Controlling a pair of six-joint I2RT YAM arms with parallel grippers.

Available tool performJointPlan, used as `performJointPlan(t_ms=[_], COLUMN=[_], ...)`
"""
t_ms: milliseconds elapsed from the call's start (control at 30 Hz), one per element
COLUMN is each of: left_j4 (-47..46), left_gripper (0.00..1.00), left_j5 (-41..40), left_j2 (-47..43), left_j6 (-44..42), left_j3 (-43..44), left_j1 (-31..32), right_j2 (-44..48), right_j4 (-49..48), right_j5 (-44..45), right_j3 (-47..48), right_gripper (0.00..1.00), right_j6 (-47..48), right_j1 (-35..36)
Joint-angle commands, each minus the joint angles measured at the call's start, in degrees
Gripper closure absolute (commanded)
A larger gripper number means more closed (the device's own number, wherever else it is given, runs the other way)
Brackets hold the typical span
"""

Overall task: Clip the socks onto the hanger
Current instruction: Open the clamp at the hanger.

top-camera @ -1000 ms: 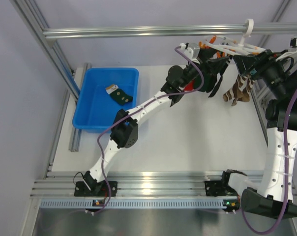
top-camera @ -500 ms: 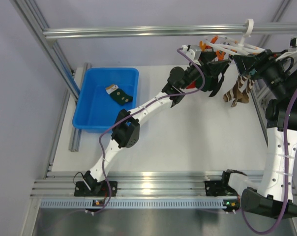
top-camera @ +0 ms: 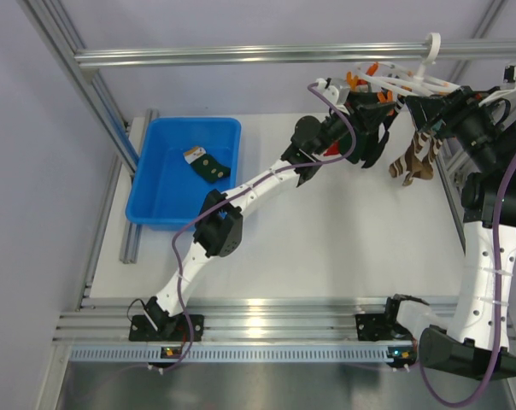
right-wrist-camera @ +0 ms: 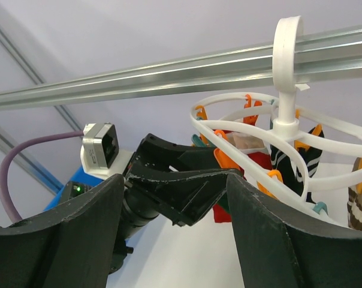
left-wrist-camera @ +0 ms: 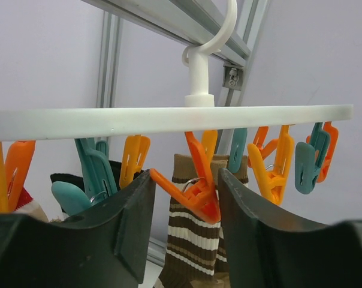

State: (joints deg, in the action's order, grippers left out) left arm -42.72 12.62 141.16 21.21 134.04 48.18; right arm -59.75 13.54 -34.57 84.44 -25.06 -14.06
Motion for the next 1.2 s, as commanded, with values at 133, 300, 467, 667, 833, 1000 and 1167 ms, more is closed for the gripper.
performJointPlan(t_ms=[133,300,467,667,833,1000,1167], left_j4=[-3.07,-3.34,-3.25,-1.67,-1.84,-2.28,-3.86], left_gripper=[0.62,0.76,0.9,1.0,1.0,1.0,1.0], left_j5=[1.35,2.93,3.9,4.08,-0.67,-2.25,-3.48], left_j2=[-2.2,-4.31,-7.3,-10.47,-13.71,-15.13,-15.3], left_j6=[0.85,-0.03,-3.28,-9.34,-22.67,-30.24,-34.65], left_j3=[-1.32,-3.95,-6.42,-9.31,-13.8,-16.26,-17.14], left_j1=[0.16,0.16,0.07,0.24,2.61,4.37,5.16], right_j2=[0.42,0.42,1.21,2.87,5.34,6.92,4.21], right_j4=[-0.36,-0.8,-0.62,0.17,0.09,-3.17,-4.83], right_j5=[0.11,-0.15,-0.15,0.99,6.6,10.21,14.87], right_j3=[2.48,1.78,1.08,-1.03,-5.07,-10.44,-10.62], right_gripper=[0.32,0.32,0.34,0.44,0.51,0.53,0.47], right_j6=[0.71,0.19,1.32,0.19,-3.06,-7.98,-13.15], right_j1=[-0.7,-0.7,-0.61,-0.61,0.09,1.85,3.52])
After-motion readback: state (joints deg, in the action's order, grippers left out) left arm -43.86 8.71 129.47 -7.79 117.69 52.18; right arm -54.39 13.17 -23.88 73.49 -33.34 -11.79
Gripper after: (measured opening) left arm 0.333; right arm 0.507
